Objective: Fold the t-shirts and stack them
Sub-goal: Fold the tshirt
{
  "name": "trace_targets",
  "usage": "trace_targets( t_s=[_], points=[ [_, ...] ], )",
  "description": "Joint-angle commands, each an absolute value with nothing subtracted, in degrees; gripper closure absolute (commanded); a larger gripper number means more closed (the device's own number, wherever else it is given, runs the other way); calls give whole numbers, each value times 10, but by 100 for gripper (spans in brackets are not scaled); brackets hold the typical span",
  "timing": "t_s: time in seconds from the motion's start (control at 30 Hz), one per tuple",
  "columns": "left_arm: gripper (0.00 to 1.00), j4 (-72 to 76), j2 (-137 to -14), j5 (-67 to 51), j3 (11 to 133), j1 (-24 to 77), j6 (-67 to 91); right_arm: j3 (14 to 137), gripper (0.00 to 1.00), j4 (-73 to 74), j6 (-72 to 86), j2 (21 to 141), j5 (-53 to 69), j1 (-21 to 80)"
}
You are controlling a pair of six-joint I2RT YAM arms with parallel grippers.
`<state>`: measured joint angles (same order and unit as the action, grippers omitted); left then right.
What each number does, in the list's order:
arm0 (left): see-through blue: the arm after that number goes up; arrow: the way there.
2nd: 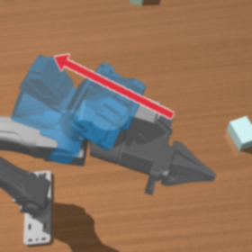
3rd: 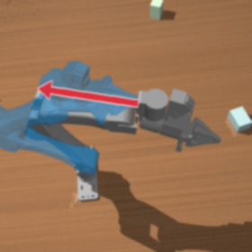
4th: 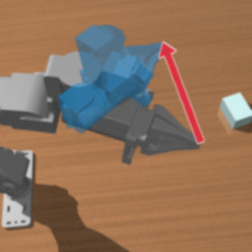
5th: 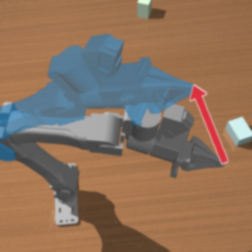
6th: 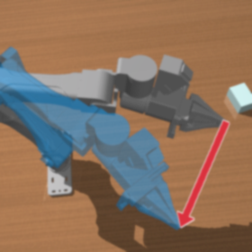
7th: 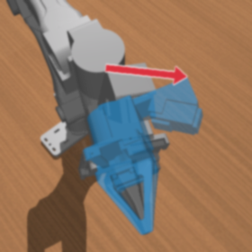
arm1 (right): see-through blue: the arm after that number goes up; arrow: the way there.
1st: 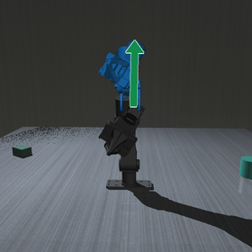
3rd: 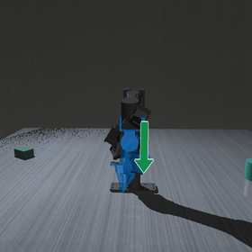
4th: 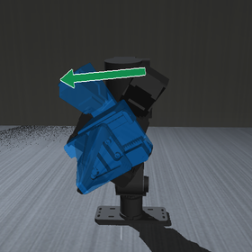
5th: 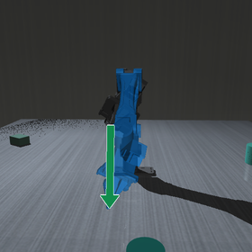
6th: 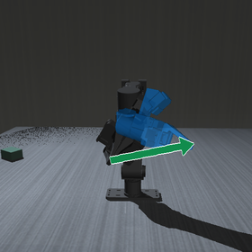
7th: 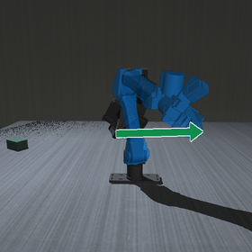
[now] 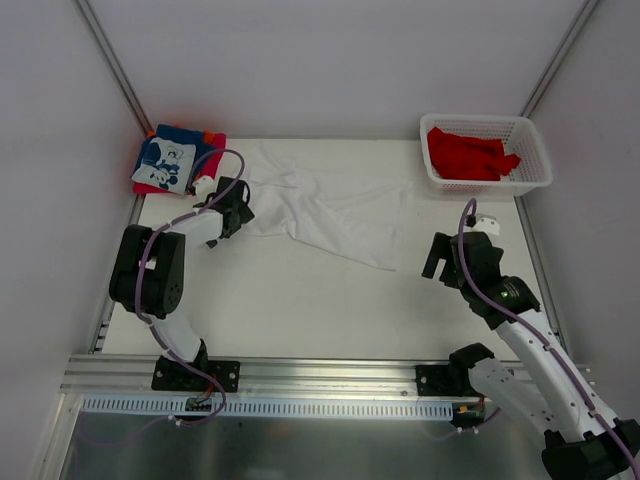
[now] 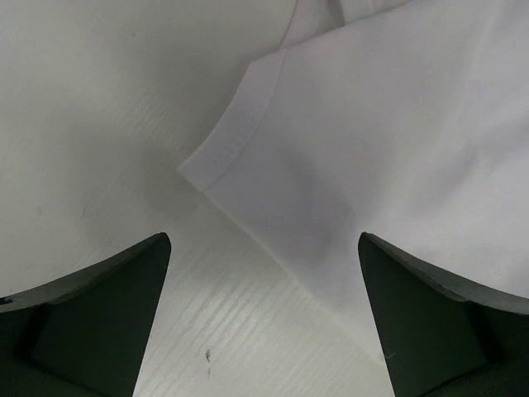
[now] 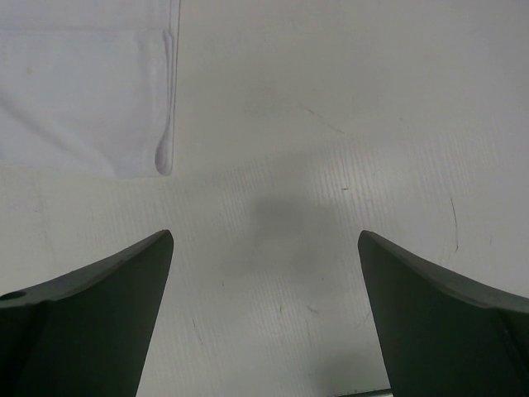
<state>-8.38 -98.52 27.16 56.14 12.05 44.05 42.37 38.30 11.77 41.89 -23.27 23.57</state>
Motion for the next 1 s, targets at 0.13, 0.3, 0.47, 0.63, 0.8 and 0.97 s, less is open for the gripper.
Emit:
trace_targets(
  t_s=[0.13,0.3,0.47,0.63,0.8,0.97],
  points=[
    [3,-72,-1011,304,599,122,452,417,0,369,116,415,-227,237],
    [4,-75,-1028,300,615,122,453,417,1,379,114,393,-226,238],
    [7,-104,-1047,294,639,121,462,426,0,395,113,374,-229,238],
    [46,-117,-1060,267,645,112,481,425,0,398,112,366,-229,237],
    [79,-119,-1056,260,635,112,483,426,1,404,105,358,-229,237],
    [96,-120,-1042,247,614,112,486,428,0,417,105,338,-232,237]
  ],
)
